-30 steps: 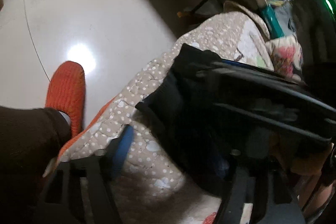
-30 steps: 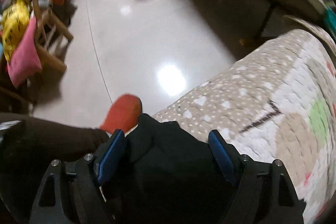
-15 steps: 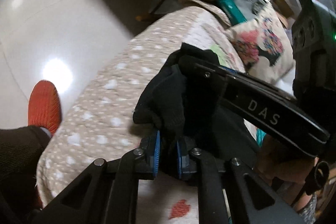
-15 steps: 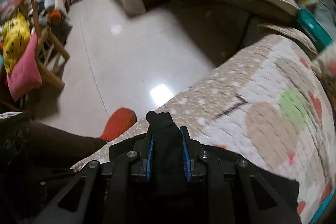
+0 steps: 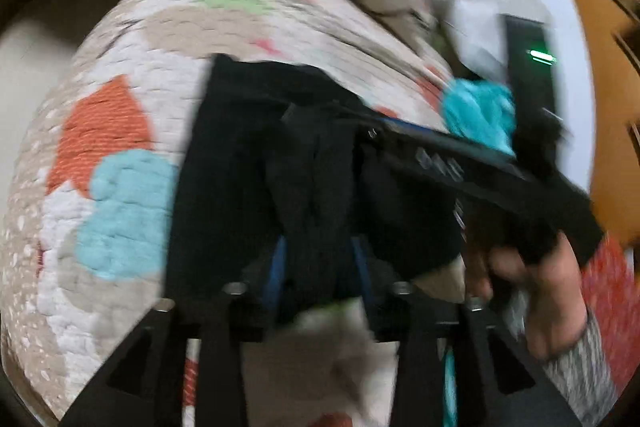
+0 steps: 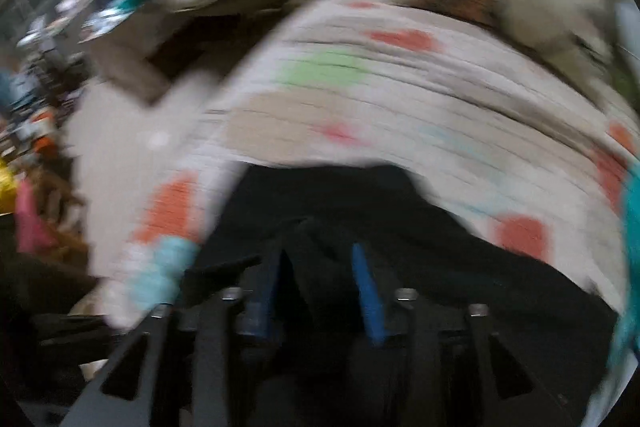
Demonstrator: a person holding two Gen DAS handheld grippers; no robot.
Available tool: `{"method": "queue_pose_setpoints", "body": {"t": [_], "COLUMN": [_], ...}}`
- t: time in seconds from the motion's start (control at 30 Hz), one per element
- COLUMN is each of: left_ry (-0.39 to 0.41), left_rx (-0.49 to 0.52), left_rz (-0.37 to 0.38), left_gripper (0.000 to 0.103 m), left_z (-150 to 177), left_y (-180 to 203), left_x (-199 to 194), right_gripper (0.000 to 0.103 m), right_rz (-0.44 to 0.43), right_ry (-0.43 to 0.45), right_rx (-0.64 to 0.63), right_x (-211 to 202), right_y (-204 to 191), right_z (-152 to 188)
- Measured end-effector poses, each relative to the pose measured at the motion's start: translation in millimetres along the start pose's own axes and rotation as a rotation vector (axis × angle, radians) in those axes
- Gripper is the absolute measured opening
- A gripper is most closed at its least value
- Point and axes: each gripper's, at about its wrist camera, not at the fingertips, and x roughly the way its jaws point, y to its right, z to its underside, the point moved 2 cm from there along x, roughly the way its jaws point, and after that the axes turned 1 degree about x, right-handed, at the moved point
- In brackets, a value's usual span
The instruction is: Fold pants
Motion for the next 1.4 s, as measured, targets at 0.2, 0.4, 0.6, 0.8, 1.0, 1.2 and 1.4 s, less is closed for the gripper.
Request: {"method": "queue_pose_setpoints", "body": {"t": [0.2,0.4,0.6,0.8,1.0,1.2,1.4], "left_ry": [0.013,0.074,0.079,0.045,0.056,0.052,0.049], "left_rx": [-0.026,-0.268,-0.228,-0.181,-0.100,-0.101,-0.199], "left_rz": [0.017,-0.063,-0.078,-0.071,-0.114,-0.149,-0.131], "left_gripper": [0.051,0.051,0.051,0.051,0.030,0.008,0.006], "left_z": [3.7,-5.5,-9.1,-7.0,-2.3,-1.0,-4.8], "left_y": [-15.2,-78.0,-70.9,-56.4,-47.6,-55.4,-78.1], "left_x": [-28.6,-45.4,-38.2,1.9,6.6,4.2,-13.6], "right_gripper": [0.063,0.055,0.039,0.044,0.062,0.023,0.013], "right_rz": [0.113,-0.361,-0.096,-0.059,-0.162,-0.035,-0.074], "right_ry": [0.180,0.161,-0.065,0.023,-0.001,-0.181,-0.171], "right_rx": [0.162,0.124,0.163,0.073,-0.109,-0.212,-0.142], "right_x": [-44.3,-39.6,0.6,-24.6,12.8,73.2,70.7], "right_y": [43.0,-25.6,-9.2,-12.9,-76.3,-109.4,-119.1], "right_z": [6.4,6.5,26.5,-3.0,-56.7,-56.4,-66.8]}}
